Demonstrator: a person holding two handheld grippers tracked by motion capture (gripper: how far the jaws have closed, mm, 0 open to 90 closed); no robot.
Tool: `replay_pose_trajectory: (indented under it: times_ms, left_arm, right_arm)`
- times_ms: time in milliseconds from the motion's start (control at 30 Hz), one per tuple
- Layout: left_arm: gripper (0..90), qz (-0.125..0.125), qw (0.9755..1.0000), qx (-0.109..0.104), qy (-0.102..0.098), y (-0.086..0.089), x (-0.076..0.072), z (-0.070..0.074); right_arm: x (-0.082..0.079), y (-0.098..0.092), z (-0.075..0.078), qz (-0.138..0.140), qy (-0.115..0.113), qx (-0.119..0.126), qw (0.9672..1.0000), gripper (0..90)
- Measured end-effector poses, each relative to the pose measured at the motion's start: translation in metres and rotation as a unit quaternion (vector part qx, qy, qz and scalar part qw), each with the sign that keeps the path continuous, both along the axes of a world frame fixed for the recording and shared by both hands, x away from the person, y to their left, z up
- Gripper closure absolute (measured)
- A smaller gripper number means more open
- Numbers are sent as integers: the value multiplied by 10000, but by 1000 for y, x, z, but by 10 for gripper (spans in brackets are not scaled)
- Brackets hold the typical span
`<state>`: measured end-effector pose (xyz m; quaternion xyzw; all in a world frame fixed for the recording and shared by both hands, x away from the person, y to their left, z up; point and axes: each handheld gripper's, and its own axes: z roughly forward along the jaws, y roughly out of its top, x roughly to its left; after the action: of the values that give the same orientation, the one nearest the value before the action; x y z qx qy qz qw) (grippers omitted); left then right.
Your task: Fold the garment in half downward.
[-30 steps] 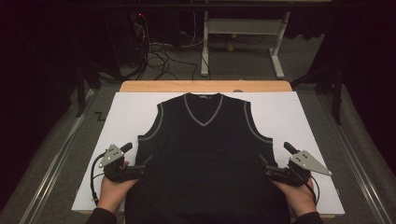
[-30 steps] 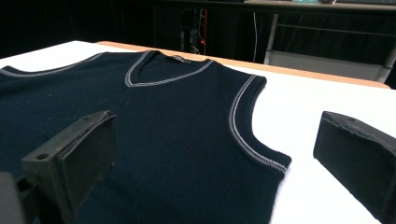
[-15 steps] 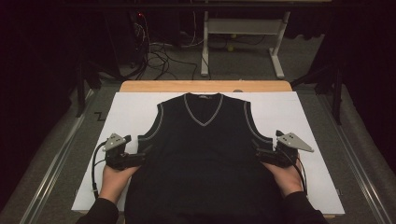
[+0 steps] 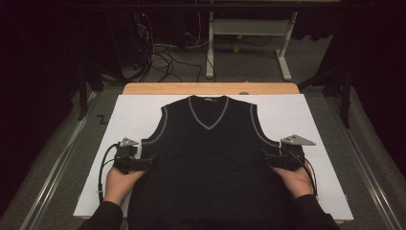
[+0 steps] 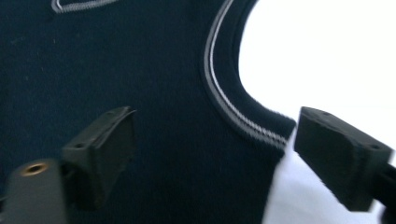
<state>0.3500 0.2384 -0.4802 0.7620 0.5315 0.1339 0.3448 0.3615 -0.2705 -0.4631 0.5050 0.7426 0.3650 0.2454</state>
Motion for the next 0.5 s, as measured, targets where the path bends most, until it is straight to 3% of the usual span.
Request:
replay_pose_trajectory:
  times_ms: [67,167,233,267,300,333,367,400,433,500]
  left_arm:
    - [124,-14,10000,53,31,-1,-1,0]
    - [243,-81,9998,198,-31,-3,-4,1]
    - [372,-140,9996,245,-55,-5,-6,1]
    - [372,-168,9994,278,-83,-5,-7,1]
    - [472,-200,9994,232,-131,-5,-9,1]
    - [503,-200,9994,232,-131,-5,-9,1]
    - [503,-198,9994,218,-165,-5,-10,0]
    - [570,-202,9994,204,-170,-4,-10,0]
    - [570,-197,9995,182,-176,-3,-10,0]
    - [624,-224,9995,124,-191,-2,-11,-1]
  right_arm:
    - [-3,-2,0,-52,159,-28,9999,185]
    - [-9,-5,-1,-44,306,-171,9994,231]
    - [-14,-8,-4,-41,450,-202,9988,289]
    - [-14,-8,-4,-41,450,-202,9988,289]
    - [-17,-9,-7,-20,564,-242,9981,358]
    - [-17,-9,-7,-20,564,-242,9981,358]
    - [-19,-8,-8,-3,508,-282,9983,448]
    - [-22,-6,-7,126,489,-237,9984,558]
    - [-22,-6,-7,126,489,-237,9984,558]
    - [-23,-4,-7,244,490,-232,9982,672]
